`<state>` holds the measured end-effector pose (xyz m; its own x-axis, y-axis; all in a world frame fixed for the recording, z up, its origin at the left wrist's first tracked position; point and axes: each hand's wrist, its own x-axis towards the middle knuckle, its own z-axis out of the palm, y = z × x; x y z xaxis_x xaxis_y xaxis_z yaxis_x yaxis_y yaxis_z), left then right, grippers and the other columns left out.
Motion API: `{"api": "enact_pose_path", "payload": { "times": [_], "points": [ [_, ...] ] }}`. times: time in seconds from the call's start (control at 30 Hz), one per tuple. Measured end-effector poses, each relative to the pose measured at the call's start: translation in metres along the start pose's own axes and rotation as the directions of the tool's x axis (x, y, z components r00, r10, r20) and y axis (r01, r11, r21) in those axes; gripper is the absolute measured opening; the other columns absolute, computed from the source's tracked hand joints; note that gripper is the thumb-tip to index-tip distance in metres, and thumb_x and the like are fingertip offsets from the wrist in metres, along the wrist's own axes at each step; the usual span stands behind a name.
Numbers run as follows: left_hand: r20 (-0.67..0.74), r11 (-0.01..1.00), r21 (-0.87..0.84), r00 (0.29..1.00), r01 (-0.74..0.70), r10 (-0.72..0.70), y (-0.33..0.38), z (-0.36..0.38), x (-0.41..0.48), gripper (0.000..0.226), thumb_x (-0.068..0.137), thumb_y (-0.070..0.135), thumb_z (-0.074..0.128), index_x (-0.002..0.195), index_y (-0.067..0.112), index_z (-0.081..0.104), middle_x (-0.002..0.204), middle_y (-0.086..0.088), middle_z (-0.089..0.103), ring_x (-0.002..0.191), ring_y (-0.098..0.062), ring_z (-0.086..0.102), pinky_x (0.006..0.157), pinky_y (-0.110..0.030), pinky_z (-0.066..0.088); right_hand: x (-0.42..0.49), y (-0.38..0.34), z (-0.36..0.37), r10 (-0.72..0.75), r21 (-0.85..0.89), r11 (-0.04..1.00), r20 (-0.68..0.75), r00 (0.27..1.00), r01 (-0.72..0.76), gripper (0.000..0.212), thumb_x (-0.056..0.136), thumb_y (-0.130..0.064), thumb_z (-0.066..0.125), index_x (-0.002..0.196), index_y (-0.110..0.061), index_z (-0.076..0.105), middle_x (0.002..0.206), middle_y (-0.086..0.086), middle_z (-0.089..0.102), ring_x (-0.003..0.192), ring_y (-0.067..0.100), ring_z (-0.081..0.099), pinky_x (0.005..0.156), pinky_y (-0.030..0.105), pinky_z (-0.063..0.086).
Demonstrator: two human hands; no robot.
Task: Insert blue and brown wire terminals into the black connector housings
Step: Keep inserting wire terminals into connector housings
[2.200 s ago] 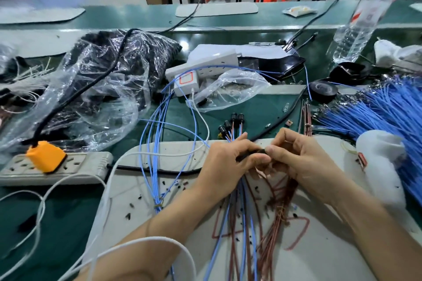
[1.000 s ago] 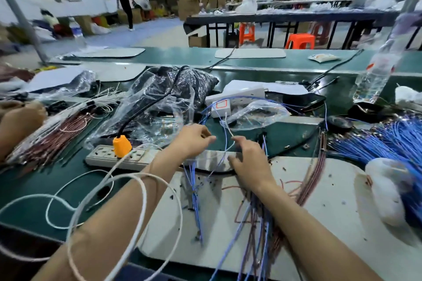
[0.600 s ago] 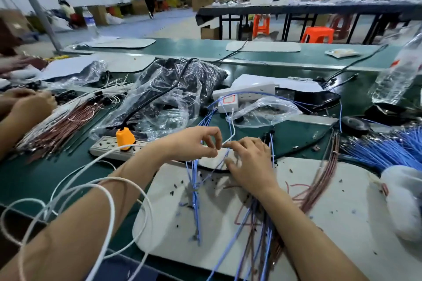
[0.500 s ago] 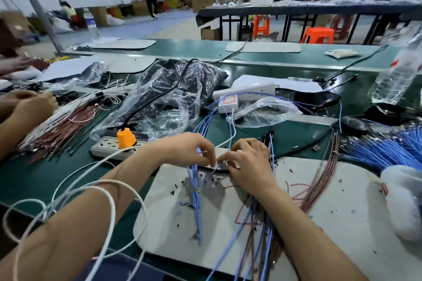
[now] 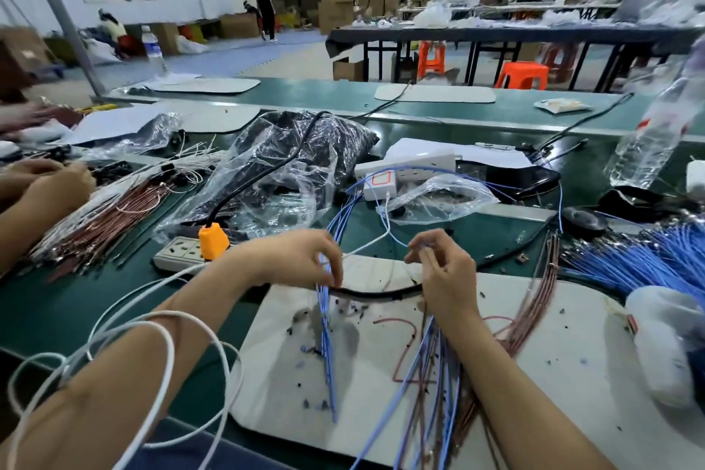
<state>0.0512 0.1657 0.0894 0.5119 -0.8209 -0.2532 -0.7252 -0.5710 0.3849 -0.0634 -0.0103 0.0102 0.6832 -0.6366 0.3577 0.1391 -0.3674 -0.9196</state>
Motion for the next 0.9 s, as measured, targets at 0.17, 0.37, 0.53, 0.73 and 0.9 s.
{"api": "enact_pose_path", "payload": {
  "times": [0.17,0.37,0.53,0.73,0.9],
  "points": [
    [-0.496,0.897,-0.198,0.749,0.395,-0.440,-0.043,-0.035,0.036,0.021,0.088,0.001,0.049,0.096,0.008,0.067,0.098,-0.011,0.066,0.075,-0.019,0.062,0.064,-0.025,0.053,0.002,-0.006,-0.007,0.146,0.286,0.947,0.027,0.989,-0.148,0.028,0.094,-0.013,0.057,0.068,-0.014,0.068,0.066,0.006,0.071,0.057,0.009,0.059,0.056,0.017,0.041],
    [-0.305,0.834,-0.020,0.791,0.552,-0.531,-0.088,-0.037,0.077,0.041,0.095,0.009,0.047,0.135,0.002,0.046,0.131,-0.022,0.053,0.114,-0.034,0.055,0.091,-0.035,0.046,0.004,-0.003,-0.010,0.209,0.376,0.904,0.030,0.977,-0.205,0.013,0.086,0.001,0.065,0.084,-0.012,0.065,0.071,0.002,0.073,0.062,0.010,0.060,0.056,0.016,0.045],
    [-0.282,0.774,0.136,0.773,0.618,-0.568,-0.111,-0.030,0.080,0.055,0.101,0.027,0.040,0.151,0.020,0.018,0.156,-0.013,0.020,0.138,-0.034,0.031,0.112,-0.041,0.030,0.008,-0.002,-0.009,0.245,0.432,0.874,0.010,0.969,-0.225,0.016,0.088,0.000,0.063,0.091,-0.016,0.061,0.068,0.002,0.070,0.059,0.009,0.059,0.053,0.015,0.044],
    [-0.487,0.817,-0.442,0.665,0.371,-0.566,-0.110,-0.019,0.084,0.039,0.101,0.026,0.040,0.130,0.003,0.052,0.127,-0.013,0.055,0.122,-0.031,0.050,0.099,-0.039,0.039,0.010,0.005,-0.009,0.251,0.417,0.875,0.042,0.967,-0.245,0.014,0.088,-0.002,0.064,0.094,-0.015,0.064,0.072,0.005,0.069,0.062,0.007,0.063,0.051,0.014,0.042],
    [-0.386,0.840,-0.225,0.746,0.493,-0.542,-0.104,-0.028,0.087,0.035,0.102,0.016,0.035,0.133,0.004,0.048,0.130,-0.018,0.055,0.118,-0.031,0.055,0.103,-0.041,0.042,0.010,0.005,-0.009,0.258,0.403,0.877,0.063,0.964,-0.261,0.014,0.087,-0.003,0.065,0.093,-0.016,0.066,0.070,0.002,0.071,0.065,0.007,0.065,0.054,0.012,0.044]
  ]
}}
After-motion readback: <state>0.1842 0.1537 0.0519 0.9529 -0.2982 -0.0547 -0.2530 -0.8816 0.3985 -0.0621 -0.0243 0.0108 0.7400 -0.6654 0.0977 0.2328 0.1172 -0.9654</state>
